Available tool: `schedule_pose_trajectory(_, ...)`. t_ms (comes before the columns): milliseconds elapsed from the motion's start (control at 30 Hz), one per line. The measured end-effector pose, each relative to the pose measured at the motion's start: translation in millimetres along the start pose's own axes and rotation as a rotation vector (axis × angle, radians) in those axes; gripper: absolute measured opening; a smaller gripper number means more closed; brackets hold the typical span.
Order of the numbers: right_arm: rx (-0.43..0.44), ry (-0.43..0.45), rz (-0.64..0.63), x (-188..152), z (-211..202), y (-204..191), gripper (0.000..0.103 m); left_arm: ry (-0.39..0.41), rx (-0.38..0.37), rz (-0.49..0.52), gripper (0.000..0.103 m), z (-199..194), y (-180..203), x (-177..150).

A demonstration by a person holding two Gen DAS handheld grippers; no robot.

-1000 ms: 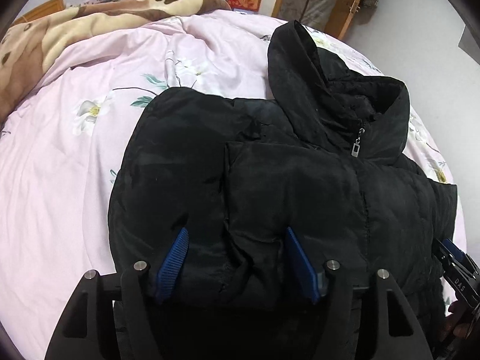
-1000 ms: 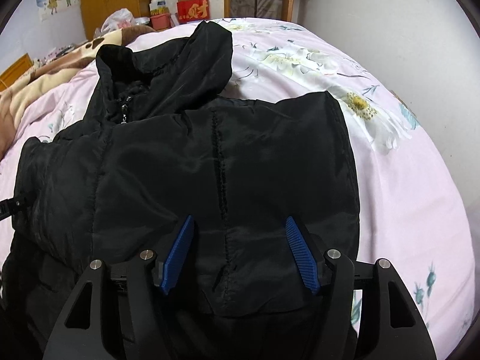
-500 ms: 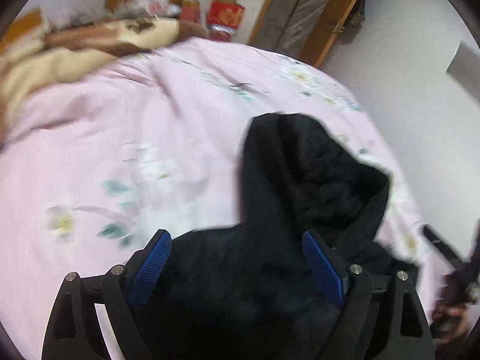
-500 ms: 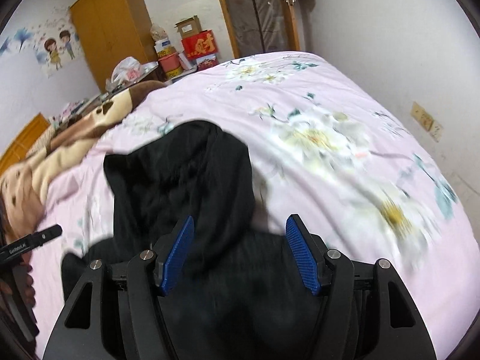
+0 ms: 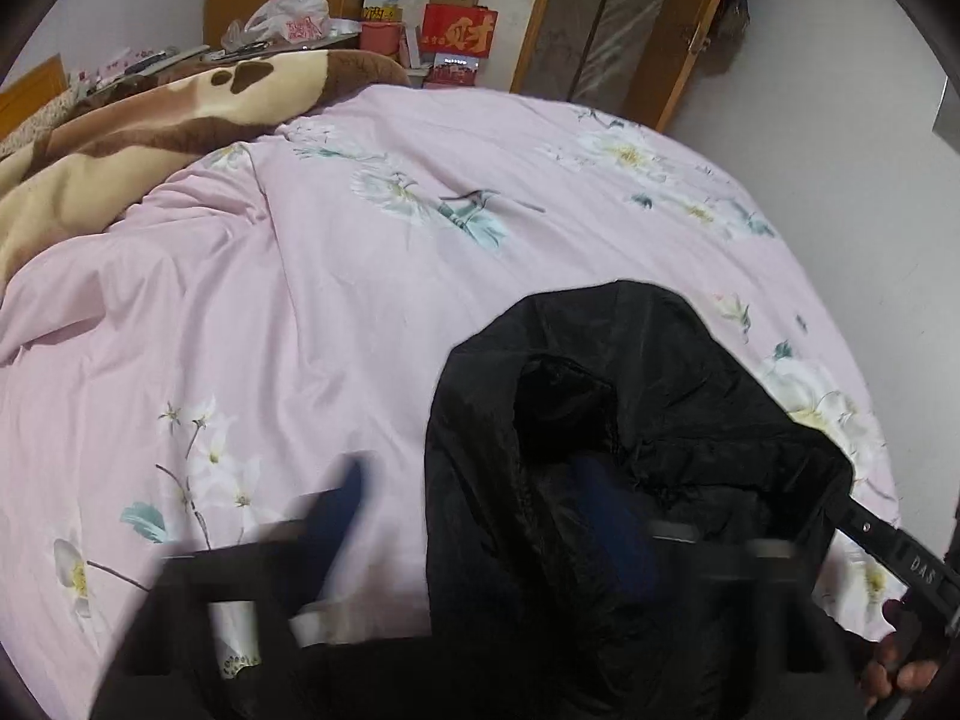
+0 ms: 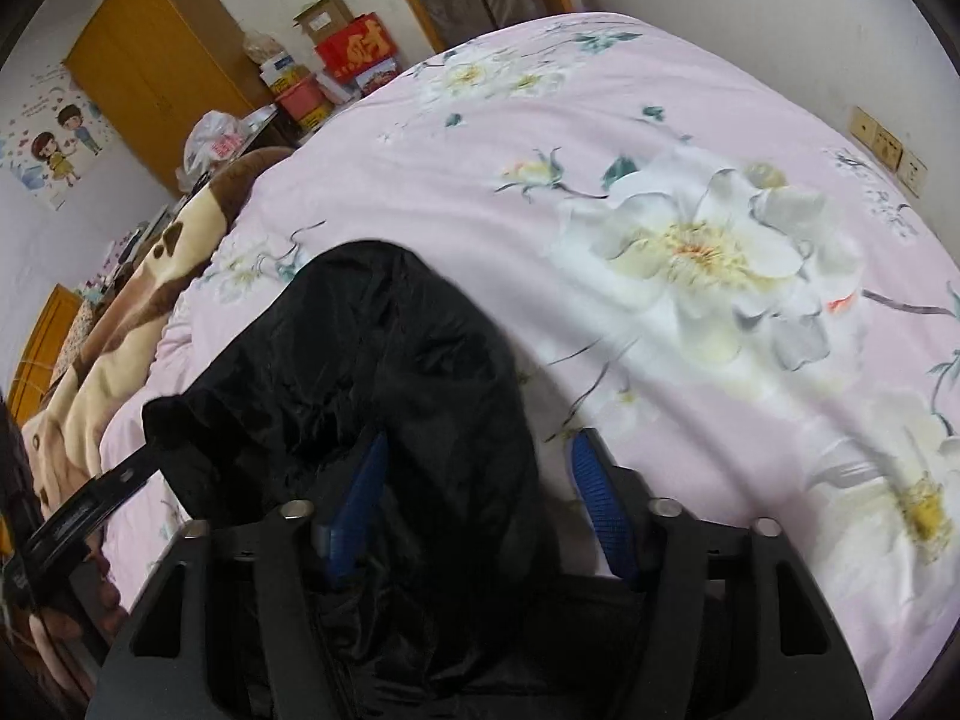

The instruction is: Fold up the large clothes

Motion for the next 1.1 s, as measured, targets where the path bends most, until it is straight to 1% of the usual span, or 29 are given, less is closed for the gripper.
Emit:
schedule_pose_trajectory(33, -0.032, 0.003, -0.032, -2, 0, -2, 0.025, -0.016, 0.023, 0.019, 0.023, 4, 1, -3)
schedule_pose_trajectory(67, -0.058, 0.007, -0.058, -3, 0, -3, 0.019, -0.025, 0.043, 0.024, 0.01, 6, 0, -5)
schedule_pose_trajectory(133, -0.072, 0.024, -0.1, -6, -5, -8, 0.009, -0.014, 0.057, 0.023, 0.005, 3, -2, -9)
schedule_pose_trajectory(167, -0.081, 0.033, -0.113, -8, -8, -9, 0.006, -0.01, 0.059, 0.02, 0.004, 1, -2, -10)
schedule_pose_trajectory(233, -0.083, 0.055, -0.151, -11, -18, -14, 0.003, 0.001, 0.054, 0.018, 0.004, -8, -3, -12)
schedule_pose_trajectory(267, -0.084, 0.063, -0.168, -12, -22, -16, 0.003, 0.007, 0.042, 0.007, 0.003, -14, -4, -14)
schedule_pose_trajectory(333, -0.089, 0.078, -0.205, -17, -35, -22, 0.002, 0.02, 0.041, 0.004, 0.003, -27, -7, -17)
schedule_pose_trajectory(400, -0.067, 0.089, -0.205, -24, -48, -23, 0.002, 0.041, 0.037, 0.024, 0.003, -41, -10, -22)
schedule_pose_trajectory(500, -0.066, 0.098, -0.226, -36, -68, -26, 0.001, 0.084, 0.048, 0.073, 0.003, -66, -14, -37)
schedule_pose_trajectory(567, -0.073, 0.107, -0.264, -49, -84, -28, 0.001, 0.092, 0.029, 0.065, 0.003, -83, -21, -51)
schedule_pose_trajectory(667, -0.08, 0.1, -0.281, -72, -103, -23, 0.001, 0.073, 0.002, 0.027, 0.003, -99, -35, -66)
schedule_pose_trajectory(733, -0.091, 0.094, -0.298, -90, -115, -18, 0.001, 0.074, -0.003, 0.038, 0.004, -113, -43, -78)
schedule_pose_trajectory(800, -0.085, 0.093, -0.298, -104, -124, -13, 0.001, 0.071, -0.011, 0.043, 0.004, -124, -49, -90)
schedule_pose_trajectory(867, -0.078, 0.076, -0.283, -118, -127, -8, 0.001, 0.054, -0.012, 0.029, 0.005, -130, -58, -106)
schedule_pose_trajectory(933, -0.103, 0.044, -0.268, -134, -126, 3, 0.001, 0.028, -0.008, 0.016, 0.006, -131, -66, -121)
schedule_pose_trajectory(1033, -0.099, 0.027, -0.216, -151, -130, 18, 0.001, -0.008, -0.038, -0.006, 0.007, -135, -75, -143)
schedule_pose_trajectory(1067, -0.102, 0.026, -0.205, -154, -132, 22, 0.001, -0.016, -0.042, -0.01, 0.009, -138, -79, -151)
schedule_pose_trajectory(1100, -0.108, 0.021, -0.192, -159, -134, 27, 0.001, -0.027, -0.032, -0.005, 0.014, -140, -84, -161)
Point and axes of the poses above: each gripper's, at about its wrist camera, not at the fingertips, and z roughly the way its jaws point, y to its right, x to its top, the point moved 8 cm from there along z, roughly the way its jaws point, and after that the axes turned 3 degrees about -z, right-handed, at the moved point
